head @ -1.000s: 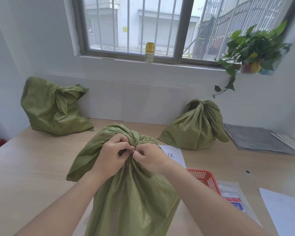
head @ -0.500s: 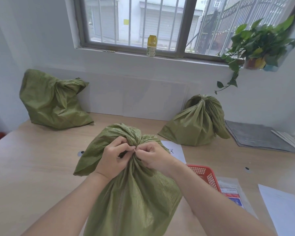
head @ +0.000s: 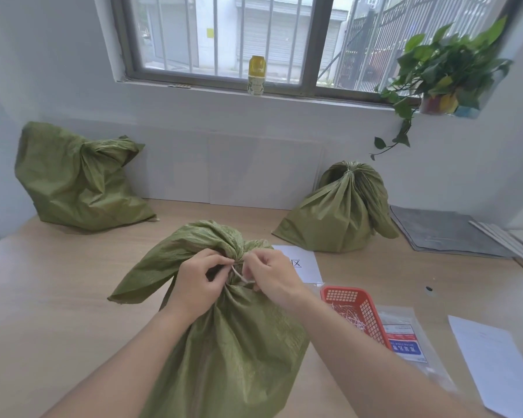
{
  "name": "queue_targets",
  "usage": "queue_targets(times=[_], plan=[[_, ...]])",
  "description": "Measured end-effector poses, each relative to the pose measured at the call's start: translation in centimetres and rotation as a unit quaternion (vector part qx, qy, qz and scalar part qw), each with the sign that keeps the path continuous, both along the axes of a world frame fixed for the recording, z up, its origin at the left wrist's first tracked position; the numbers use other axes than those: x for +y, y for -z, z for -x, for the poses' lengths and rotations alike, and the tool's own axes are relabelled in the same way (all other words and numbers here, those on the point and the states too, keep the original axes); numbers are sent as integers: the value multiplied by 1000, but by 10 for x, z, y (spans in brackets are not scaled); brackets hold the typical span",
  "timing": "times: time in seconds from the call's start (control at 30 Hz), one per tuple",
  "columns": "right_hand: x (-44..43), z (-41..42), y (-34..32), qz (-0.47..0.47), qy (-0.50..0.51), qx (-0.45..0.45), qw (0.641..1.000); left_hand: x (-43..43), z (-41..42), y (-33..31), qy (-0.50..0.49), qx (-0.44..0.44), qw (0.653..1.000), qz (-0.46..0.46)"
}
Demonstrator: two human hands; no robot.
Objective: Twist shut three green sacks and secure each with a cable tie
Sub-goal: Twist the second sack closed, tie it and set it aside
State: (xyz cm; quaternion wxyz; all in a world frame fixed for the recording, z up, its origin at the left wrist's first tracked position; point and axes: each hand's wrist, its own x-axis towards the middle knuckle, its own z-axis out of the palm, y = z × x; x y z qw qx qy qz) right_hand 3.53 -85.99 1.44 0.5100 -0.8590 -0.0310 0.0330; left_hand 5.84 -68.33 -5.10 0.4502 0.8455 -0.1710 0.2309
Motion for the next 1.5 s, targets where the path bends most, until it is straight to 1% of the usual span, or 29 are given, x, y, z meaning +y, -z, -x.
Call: queue_targets(times=[0.07,0.13,0.17,0.23,0.3,0.4,0.57,0.63,0.7,0.77,0.83,0.93,1.07,1.2,1.33,1.5], plan=[[0,-5,3,-10,64,16,998,-2,5,-7,-40,77,995,56],[3,-6,4,-8,84,30,996,-3,9,-14,-64,164,978,116],[4,-5,4,-8,80,35,996,-4,11,-17,-60,205,963,161],[6,1,2,-2,65,42,997,-2,12,-19,-41,274,924,264],[7,7,-1,15,50,43,998,0,13,-21,-44,318,889,325],[13,15,-3,42,7,37,998,6,19,-25,-73,363,864,340],[25,14,15,144,-36,3,989,12,33,-29,-109,417,831,351],[29,15,22,147,-48,-7,988,12,40,-29,-119,434,822,350],[32,15,31,129,-71,-7,989,13,45,-28,-110,444,815,355],[33,14,40,114,-73,-2,991,14,49,-26,-107,447,815,352],[33,19,35,96,-61,8,994,15,51,-22,-115,438,826,335],[30,26,28,31,-28,15,999,14,55,-24,-118,413,845,320],[29,31,25,-50,-1,31,998,2,67,-37,-91,390,862,309],[20,45,17,-129,6,67,989,-12,84,-48,-97,377,868,307],[4,65,12,-156,8,81,984,-29,107,-53,-102,370,872,305],[-17,91,14,-187,55,89,977,-58,130,-57,-65,370,879,294]])
